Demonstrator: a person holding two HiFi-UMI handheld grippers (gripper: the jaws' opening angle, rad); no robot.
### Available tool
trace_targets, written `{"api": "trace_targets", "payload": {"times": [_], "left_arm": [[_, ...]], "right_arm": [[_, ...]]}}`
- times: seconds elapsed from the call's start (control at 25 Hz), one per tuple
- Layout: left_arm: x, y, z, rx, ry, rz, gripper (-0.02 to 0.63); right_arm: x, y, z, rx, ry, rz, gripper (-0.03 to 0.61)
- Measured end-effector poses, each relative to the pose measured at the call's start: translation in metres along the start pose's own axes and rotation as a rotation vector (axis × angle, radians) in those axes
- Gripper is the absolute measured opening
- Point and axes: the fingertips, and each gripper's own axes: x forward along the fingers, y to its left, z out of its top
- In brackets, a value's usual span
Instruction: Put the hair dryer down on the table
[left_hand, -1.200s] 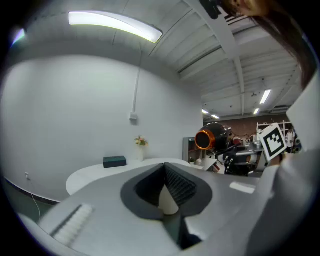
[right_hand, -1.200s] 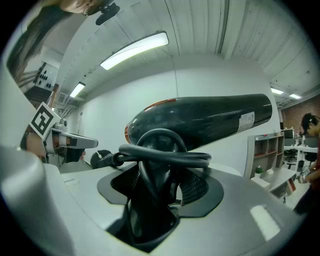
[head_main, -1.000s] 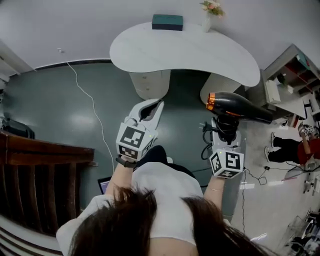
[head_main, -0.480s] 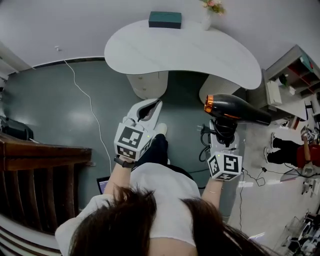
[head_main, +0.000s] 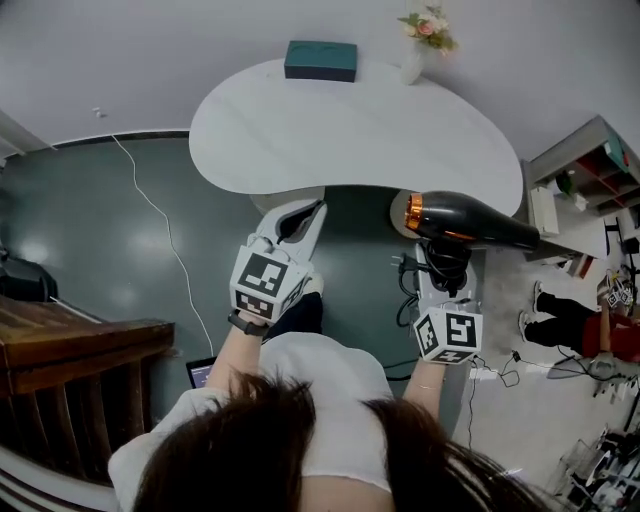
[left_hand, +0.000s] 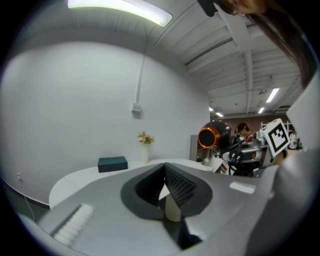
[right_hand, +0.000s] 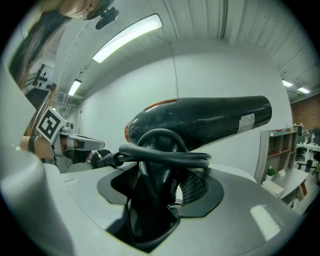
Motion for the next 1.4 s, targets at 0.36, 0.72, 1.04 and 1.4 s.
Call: {"api": "trace_targets", "payload": {"times": [0.36,0.72,1.04,1.4], "left_arm": [[0.077,0.078,0.018,0.010,0.005,-0.013,0.060],[0.104,0.119,0.019,0.004,0.007,-0.044,0.058],[0.112,0.129,0.005,-0.024,0.035,-0.053,0.058],[0.156,0.149,0.010,-0.034,0.028,-0.031,0.058]], "right_arm": [[0.103,-0.019,0.015,0.038,-0.004,-0.022,0.235],[0.146,-0.022,0.019,0.067,0.005,-0.066,0.235],[0.154,-0.022,0.013,0.085,0.033,-0.080,0.235],[0.208,-0.048,0.014,0.065,0.049,-0.055,0.235]]}}
